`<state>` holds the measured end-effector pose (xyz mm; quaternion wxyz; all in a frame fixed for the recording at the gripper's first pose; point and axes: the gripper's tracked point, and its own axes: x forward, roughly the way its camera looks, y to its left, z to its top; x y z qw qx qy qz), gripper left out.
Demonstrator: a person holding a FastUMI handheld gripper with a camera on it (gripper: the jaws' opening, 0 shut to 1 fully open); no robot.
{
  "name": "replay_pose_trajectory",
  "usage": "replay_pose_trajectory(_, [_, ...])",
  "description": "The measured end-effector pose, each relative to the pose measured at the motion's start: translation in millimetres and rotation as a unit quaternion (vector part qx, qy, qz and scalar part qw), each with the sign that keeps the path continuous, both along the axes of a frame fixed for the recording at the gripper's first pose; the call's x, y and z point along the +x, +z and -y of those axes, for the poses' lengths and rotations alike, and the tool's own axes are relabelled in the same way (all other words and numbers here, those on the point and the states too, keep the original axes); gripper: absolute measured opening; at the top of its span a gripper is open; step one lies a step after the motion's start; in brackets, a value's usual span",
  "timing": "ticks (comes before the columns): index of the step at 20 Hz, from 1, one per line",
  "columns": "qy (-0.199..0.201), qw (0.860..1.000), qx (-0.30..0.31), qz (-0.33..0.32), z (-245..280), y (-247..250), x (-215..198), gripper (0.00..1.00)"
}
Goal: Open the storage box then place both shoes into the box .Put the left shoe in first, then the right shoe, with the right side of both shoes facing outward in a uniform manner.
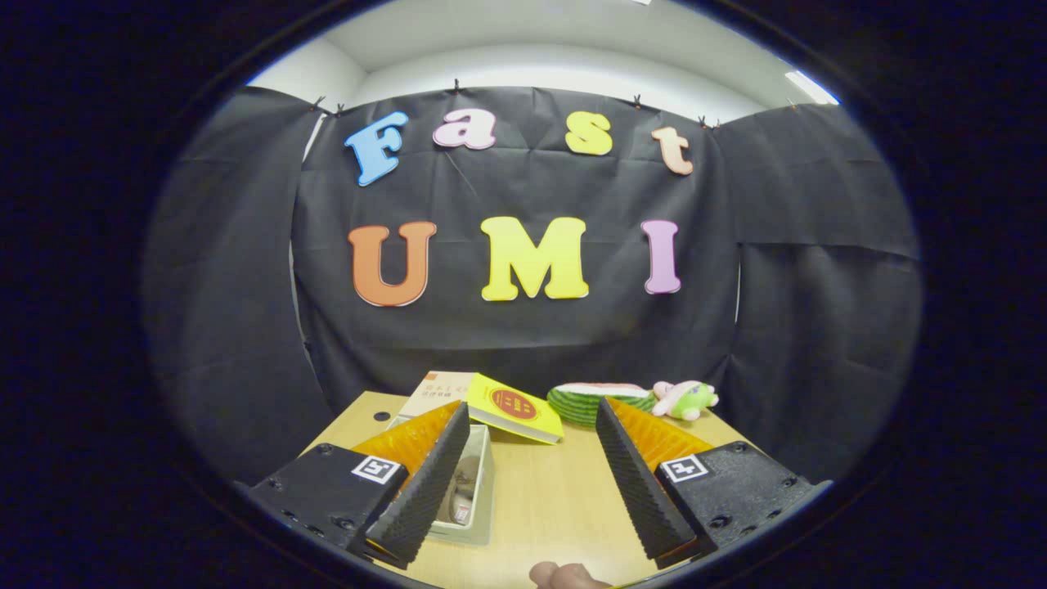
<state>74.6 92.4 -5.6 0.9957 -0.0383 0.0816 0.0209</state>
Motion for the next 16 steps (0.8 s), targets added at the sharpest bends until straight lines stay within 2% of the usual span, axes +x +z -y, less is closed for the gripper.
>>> replay_pose_trajectory(7, [0.017,0.999,0.001,0.045,6,22,-51,1.00])
replay_pose_trajectory(16, [0.046,0.997,0.020,0.052,10,8,-89,1.00])
